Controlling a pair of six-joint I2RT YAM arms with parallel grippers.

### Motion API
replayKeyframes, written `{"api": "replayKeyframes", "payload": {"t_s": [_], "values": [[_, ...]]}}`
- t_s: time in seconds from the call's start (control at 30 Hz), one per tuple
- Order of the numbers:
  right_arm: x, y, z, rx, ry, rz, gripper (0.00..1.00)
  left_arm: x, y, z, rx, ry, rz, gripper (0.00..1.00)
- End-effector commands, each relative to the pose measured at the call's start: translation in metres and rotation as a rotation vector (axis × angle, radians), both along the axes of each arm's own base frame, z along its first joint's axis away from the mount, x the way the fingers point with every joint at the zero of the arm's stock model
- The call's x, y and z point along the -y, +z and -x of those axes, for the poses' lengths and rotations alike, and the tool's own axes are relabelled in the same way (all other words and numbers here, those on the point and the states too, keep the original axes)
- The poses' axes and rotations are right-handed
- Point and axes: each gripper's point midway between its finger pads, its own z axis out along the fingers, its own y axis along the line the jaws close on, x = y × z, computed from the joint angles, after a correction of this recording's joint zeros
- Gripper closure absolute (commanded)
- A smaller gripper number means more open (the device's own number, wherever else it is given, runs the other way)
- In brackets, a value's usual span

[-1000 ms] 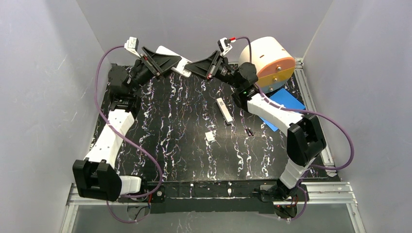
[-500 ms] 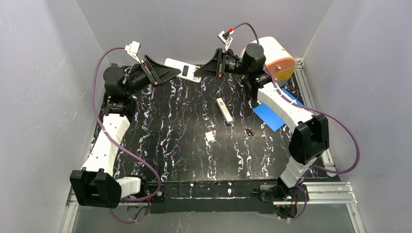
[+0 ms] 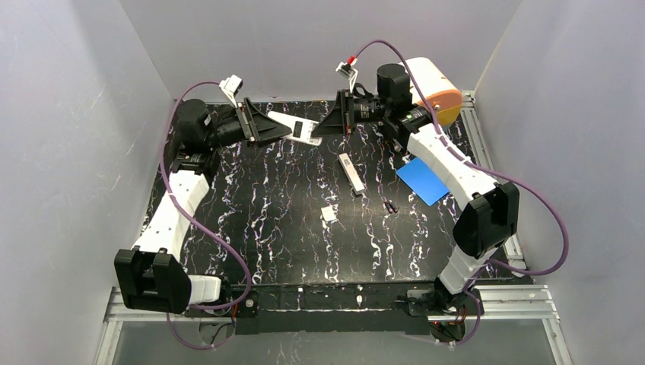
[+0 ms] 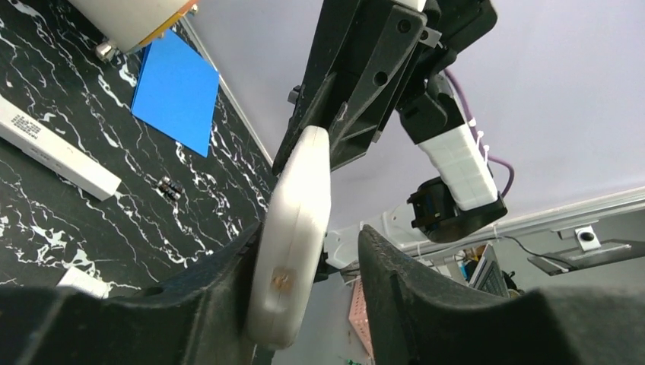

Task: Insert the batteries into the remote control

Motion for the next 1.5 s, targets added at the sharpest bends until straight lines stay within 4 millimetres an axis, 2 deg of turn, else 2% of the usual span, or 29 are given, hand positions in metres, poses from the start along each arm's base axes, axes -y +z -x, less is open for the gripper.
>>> {"api": "replayKeyframes", "payload": {"t_s": [0.0, 0.07, 0.17, 0.3, 0.43, 0.53, 0.57, 0.67, 0.7, 0.73, 0.77, 0.8, 0.87, 0.9, 0.97, 1.07, 1.13, 1.23, 1.33, 1.47], "values": [[0.007, -0.012, 0.02, -0.019, 0.051, 0.051, 0.93, 0.011, 0.006, 0.018, 0.081, -0.096, -0.018, 0.52], [0.007, -0.01, 0.021, -0.021, 0.05, 0.041, 0.98, 0.014, -0.003, 0.02, 0.064, -0.125, -0.027, 0.45], [0.008, -0.006, 0.024, -0.022, 0.055, 0.025, 0.99, 0.014, -0.013, 0.02, 0.044, -0.134, -0.034, 0.4], [0.011, -0.008, 0.022, -0.036, 0.037, 0.028, 0.99, 0.015, -0.015, 0.024, 0.042, -0.154, -0.037, 0.48], [0.013, -0.009, 0.025, -0.019, 0.051, 0.034, 0.99, 0.015, -0.023, 0.023, 0.013, -0.159, -0.046, 0.69], [0.014, -0.009, 0.029, -0.015, 0.068, 0.039, 0.98, 0.015, -0.027, 0.02, -0.003, -0.159, -0.047, 1.0], [0.015, -0.009, 0.029, -0.009, 0.063, 0.041, 0.91, 0.015, -0.027, 0.019, -0.002, -0.155, -0.049, 1.0], [0.019, -0.007, 0.023, 0.048, -0.012, 0.047, 0.45, 0.014, -0.029, 0.014, 0.013, -0.128, -0.065, 1.0], [0.022, -0.004, 0.021, 0.072, -0.041, 0.036, 0.33, 0.014, -0.029, 0.013, 0.025, -0.117, -0.073, 1.0], [0.026, 0.002, 0.019, 0.092, -0.07, 0.012, 0.25, 0.013, -0.03, 0.011, 0.031, -0.102, -0.082, 1.0], [0.033, 0.007, 0.015, 0.093, -0.106, -0.015, 0.19, 0.013, -0.032, 0.009, 0.039, -0.089, -0.091, 1.0], [0.044, 0.021, 0.008, 0.128, -0.158, -0.069, 0.17, 0.012, -0.034, 0.005, 0.049, -0.068, -0.102, 1.0], [0.064, 0.024, -0.006, 0.102, -0.272, -0.092, 0.16, 0.01, -0.038, 0.0, 0.066, -0.042, -0.121, 1.0], [0.075, 0.02, -0.017, 0.087, -0.347, -0.078, 0.16, 0.01, -0.041, -0.003, 0.073, -0.029, -0.131, 1.0], [0.103, -0.003, -0.037, 0.037, -0.524, 0.014, 0.17, 0.007, -0.046, -0.007, 0.091, -0.003, -0.151, 1.0], [0.15, -0.063, -0.051, -0.013, -0.766, 0.303, 0.23, 0.003, -0.052, -0.01, 0.117, 0.037, -0.188, 1.0], [0.181, -0.1, -0.047, -0.053, -0.866, 0.499, 0.31, 0.001, -0.055, -0.011, 0.13, 0.056, -0.217, 1.0], [0.22, -0.146, -0.027, -0.113, -0.949, 0.736, 0.39, -0.002, -0.054, -0.01, 0.158, 0.073, -0.241, 1.0], [0.239, -0.18, -0.007, -0.13, -0.95, 0.882, 0.43, -0.002, -0.051, -0.008, 0.18, 0.063, -0.237, 1.0], [0.246, -0.223, 0.013, -0.141, -0.875, 0.999, 0.48, 0.0, -0.048, -0.007, 0.185, 0.046, -0.227, 1.0]]}}
